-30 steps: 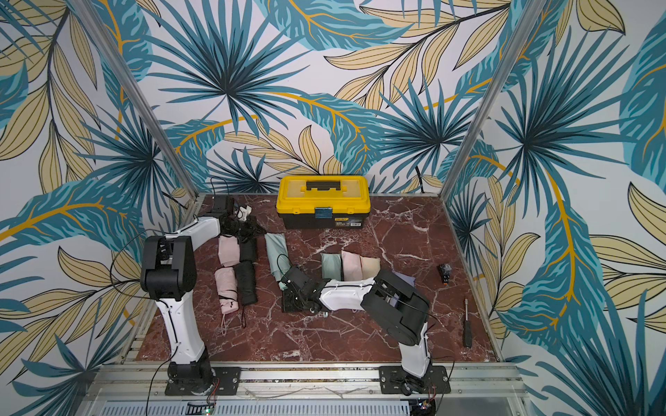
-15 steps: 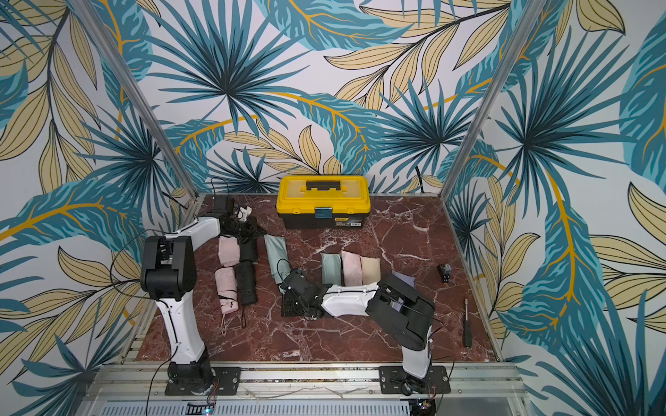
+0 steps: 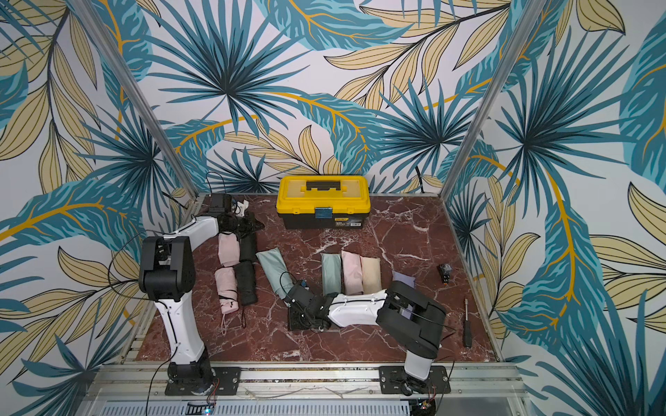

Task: Take umbrellas out of sleeves
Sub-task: Take out the umbrella from the umbrella sleeve.

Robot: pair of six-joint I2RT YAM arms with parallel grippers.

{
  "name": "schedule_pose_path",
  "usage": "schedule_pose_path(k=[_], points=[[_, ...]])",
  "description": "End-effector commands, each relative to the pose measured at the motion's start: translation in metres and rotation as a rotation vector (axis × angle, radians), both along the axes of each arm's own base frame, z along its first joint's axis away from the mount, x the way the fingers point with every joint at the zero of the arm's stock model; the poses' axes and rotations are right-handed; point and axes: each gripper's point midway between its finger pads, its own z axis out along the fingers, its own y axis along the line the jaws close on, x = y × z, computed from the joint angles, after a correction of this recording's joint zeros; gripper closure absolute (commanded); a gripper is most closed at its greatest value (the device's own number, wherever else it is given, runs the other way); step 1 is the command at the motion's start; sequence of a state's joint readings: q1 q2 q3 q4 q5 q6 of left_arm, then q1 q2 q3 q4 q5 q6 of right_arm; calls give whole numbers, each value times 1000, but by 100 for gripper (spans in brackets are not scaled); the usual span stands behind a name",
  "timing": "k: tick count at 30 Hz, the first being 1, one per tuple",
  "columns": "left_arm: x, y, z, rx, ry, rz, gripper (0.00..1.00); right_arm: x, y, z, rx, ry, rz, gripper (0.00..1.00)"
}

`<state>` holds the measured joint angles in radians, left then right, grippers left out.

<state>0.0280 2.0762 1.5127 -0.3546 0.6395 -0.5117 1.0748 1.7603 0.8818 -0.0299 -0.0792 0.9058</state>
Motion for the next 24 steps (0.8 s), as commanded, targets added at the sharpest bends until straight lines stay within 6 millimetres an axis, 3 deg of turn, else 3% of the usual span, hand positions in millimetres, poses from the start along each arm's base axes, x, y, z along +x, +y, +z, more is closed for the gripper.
schedule_pose_path(k=[1,8,15,19,24], points=[[-2,-13,38,-23,-92,-47,82,-10,-24,-14,-87,27,-19,100],[-55,-32,29,87,-71,-152,63,-10,-48,-13,-137,-14,-56,100],[-91,-53,6,269,47,-299,61,-10,-45,-16,-119,-10,-51,100],[-114,-39,-9,396,114,-289,60,-10,-48,-14,-121,-24,-49,100],[-133,-14,-4,553,130,-243,57,-13,-53,-18,-122,-29,-41,100]])
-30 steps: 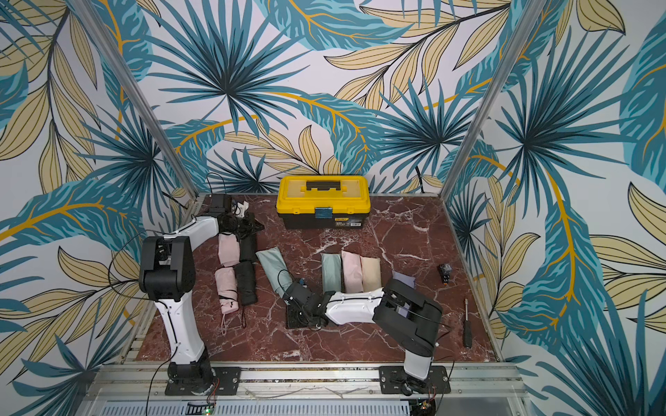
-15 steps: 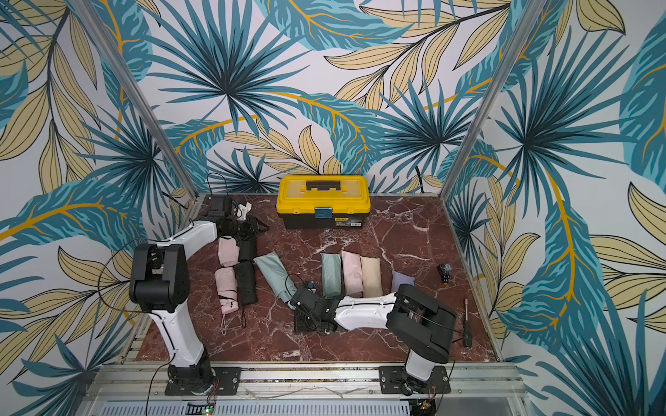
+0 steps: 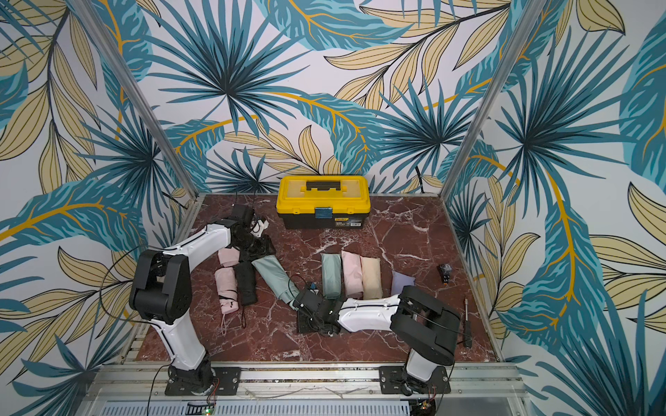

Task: Take umbrellas out of sleeves
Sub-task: Take out the umbrella from the umbrella sleeve.

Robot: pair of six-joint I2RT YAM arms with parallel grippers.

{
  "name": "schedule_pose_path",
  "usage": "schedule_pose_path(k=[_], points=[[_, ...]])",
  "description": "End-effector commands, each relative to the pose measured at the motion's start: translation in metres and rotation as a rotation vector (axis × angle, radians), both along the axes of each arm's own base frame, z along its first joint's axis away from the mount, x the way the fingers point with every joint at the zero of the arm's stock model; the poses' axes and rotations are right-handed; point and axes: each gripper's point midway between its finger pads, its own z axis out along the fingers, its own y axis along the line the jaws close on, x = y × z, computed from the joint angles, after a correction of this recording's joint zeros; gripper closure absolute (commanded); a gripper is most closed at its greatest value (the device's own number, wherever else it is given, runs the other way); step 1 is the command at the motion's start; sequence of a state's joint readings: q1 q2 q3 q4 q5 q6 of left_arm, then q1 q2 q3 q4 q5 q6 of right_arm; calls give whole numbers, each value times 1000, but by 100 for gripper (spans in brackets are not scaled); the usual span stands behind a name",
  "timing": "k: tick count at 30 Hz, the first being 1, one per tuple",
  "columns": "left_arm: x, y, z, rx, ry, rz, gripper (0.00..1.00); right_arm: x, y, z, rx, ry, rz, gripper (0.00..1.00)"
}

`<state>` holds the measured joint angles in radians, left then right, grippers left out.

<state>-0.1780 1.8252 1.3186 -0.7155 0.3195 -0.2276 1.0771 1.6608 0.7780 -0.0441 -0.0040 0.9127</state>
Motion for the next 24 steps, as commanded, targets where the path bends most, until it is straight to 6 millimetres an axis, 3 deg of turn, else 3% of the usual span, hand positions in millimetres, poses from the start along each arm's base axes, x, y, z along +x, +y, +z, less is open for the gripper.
schedule_pose_path(k=[1,8,13,24], points=[[-11,25,14,148,-32,12,56,-10,-21,-19,-73,18,7,100],[-12,13,-2,105,35,-28,52,-13,-22,-20,-52,14,19,100],[-1,2,-16,69,71,-49,52,-14,-25,-20,-42,8,16,100],[8,3,-21,122,56,-56,53,-13,-28,-19,-30,-5,0,100]])
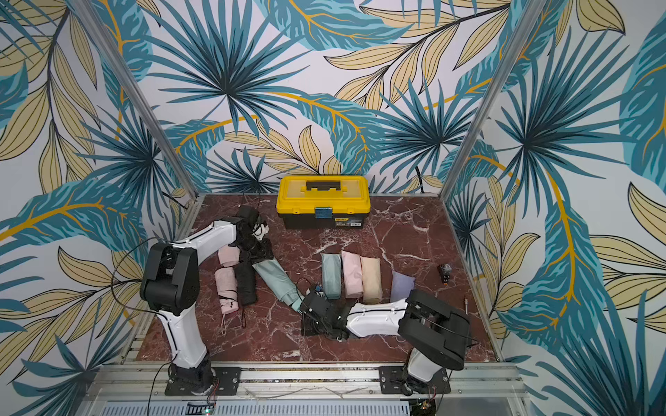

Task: Take umbrellas out of sleeves
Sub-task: Take out the umbrella from the umbrella sleeve.

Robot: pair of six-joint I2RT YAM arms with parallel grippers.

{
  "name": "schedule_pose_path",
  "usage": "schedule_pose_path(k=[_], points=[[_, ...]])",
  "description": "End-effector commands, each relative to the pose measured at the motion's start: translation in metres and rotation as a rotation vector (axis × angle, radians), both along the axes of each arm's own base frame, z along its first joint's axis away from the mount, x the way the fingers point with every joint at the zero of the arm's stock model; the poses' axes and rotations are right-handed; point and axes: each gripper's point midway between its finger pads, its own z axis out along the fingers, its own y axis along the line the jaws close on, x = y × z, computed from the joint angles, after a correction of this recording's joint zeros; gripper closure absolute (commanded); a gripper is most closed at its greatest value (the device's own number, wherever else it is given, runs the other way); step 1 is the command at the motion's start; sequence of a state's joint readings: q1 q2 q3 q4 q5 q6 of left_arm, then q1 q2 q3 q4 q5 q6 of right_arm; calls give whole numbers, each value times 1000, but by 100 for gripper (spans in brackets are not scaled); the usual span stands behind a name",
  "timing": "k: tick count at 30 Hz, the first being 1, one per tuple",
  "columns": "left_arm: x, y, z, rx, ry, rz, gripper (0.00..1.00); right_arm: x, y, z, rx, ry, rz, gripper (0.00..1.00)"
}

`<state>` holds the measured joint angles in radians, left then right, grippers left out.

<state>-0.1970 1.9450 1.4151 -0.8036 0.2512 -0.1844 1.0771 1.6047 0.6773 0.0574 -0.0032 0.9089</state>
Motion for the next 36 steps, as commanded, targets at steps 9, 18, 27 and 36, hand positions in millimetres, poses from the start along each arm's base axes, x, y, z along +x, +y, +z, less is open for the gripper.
schedule_pose_path(k=[9,18,27,36], points=[[-5,2,-16,51,26,-36,53,-9,-17,-19,-77,28,0,100],[-9,-9,-17,10,42,-61,69,-8,-16,-21,-77,32,0,100],[-2,-14,-1,-16,2,-60,100,-8,-14,-21,-80,32,4,100],[28,-5,24,66,-93,-58,100,-7,-17,-19,-109,25,9,100]])
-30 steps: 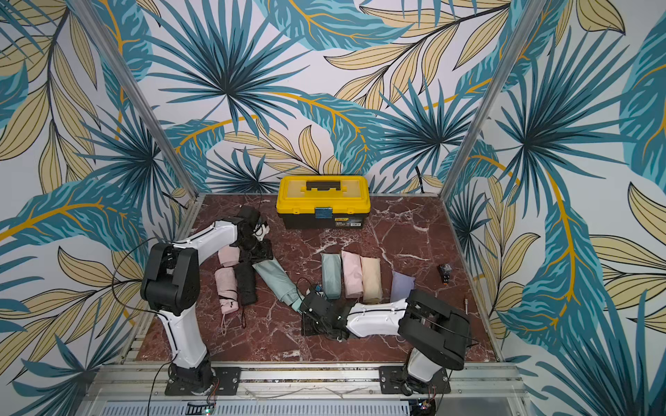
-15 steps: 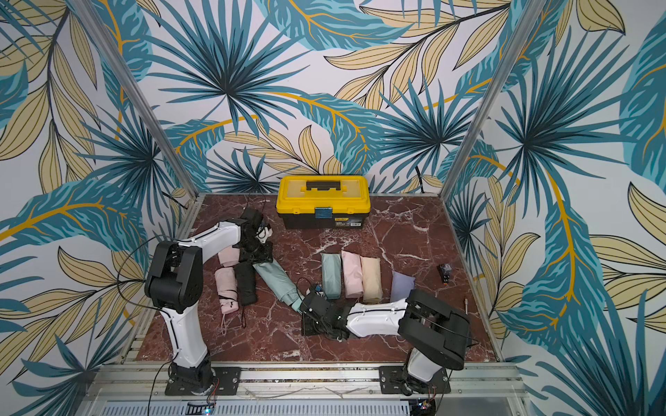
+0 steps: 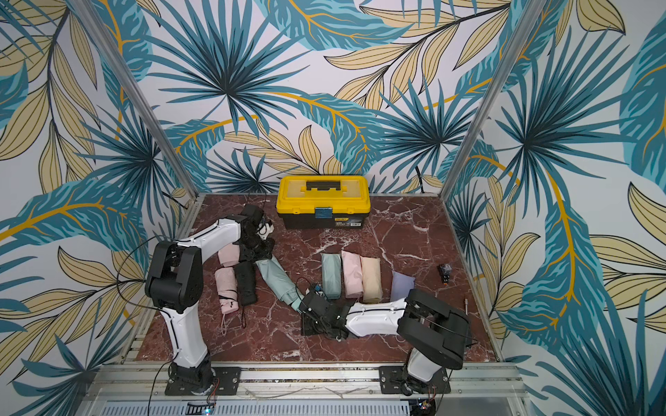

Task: Take umbrellas out of sleeves
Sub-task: Take out the umbrella from the umbrella sleeve.

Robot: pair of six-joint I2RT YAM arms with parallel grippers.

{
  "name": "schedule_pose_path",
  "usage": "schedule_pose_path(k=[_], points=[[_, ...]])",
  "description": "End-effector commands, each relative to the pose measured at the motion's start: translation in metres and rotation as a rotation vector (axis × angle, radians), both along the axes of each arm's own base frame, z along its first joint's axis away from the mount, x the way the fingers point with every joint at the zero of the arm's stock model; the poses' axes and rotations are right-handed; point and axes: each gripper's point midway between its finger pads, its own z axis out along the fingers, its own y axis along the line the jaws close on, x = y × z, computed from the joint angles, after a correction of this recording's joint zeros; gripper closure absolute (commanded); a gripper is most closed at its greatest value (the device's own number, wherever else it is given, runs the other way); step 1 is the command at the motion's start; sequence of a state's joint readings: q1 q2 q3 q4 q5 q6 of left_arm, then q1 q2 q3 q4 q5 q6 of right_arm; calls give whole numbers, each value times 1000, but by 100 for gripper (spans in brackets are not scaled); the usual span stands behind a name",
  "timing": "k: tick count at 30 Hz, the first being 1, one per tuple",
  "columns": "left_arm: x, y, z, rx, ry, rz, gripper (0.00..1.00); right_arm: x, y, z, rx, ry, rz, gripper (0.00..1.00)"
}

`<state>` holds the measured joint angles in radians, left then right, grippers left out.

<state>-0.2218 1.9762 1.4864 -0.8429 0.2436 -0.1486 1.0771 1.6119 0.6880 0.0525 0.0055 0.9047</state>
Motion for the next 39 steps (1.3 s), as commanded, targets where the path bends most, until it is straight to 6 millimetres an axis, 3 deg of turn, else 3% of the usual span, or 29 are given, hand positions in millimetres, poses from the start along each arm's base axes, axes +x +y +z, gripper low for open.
schedule_pose_path(k=[1,13,23,33,34,36,39], points=[[24,8,19,67,-88,0,100,-10,-18,-19,-105,34,10,100],[43,24,23,186,-122,-1,100,-12,-27,-16,-118,23,-9,100],[47,18,24,164,-125,-10,100,-23,-47,-19,-124,32,-38,100],[64,21,42,233,-205,-52,100,-34,-35,-16,-92,32,14,100],[67,22,46,253,-220,-68,100,-35,-33,-15,-90,30,21,97],[71,18,51,286,-251,-121,100,-34,-31,-16,-87,27,23,73],[73,6,55,312,-286,-249,100,-33,-33,-16,-90,19,19,64]])
